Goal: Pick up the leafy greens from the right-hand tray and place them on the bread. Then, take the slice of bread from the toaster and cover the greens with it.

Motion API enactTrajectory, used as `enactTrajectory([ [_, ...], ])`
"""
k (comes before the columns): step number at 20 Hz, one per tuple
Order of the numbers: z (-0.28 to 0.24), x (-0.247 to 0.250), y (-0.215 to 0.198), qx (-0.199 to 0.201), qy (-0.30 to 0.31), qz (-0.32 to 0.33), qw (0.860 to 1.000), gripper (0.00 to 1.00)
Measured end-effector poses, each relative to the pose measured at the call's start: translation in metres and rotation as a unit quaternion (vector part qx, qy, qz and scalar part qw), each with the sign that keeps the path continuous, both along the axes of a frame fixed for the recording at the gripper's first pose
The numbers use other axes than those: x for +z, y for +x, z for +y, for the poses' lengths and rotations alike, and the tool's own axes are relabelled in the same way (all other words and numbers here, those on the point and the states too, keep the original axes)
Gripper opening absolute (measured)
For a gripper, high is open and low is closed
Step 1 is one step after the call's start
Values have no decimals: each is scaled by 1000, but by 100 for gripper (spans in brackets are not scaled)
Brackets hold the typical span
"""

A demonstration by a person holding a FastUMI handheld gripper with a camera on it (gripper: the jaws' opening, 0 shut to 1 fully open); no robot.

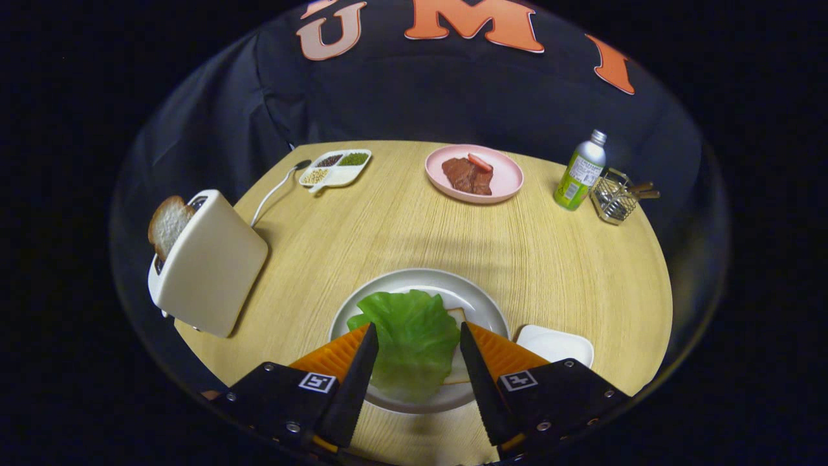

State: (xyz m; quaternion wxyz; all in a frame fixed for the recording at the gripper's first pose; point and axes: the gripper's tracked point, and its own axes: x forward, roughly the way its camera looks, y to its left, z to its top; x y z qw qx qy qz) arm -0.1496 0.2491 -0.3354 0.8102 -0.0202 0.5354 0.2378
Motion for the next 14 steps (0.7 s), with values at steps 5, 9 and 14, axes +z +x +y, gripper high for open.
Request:
enactTrajectory([
  [5,45,69,13,23,43,-36,998,94],
  [9,96,114,15,57,58,-48,996,95],
  [14,167,134,1,121,41,-40,991,95],
])
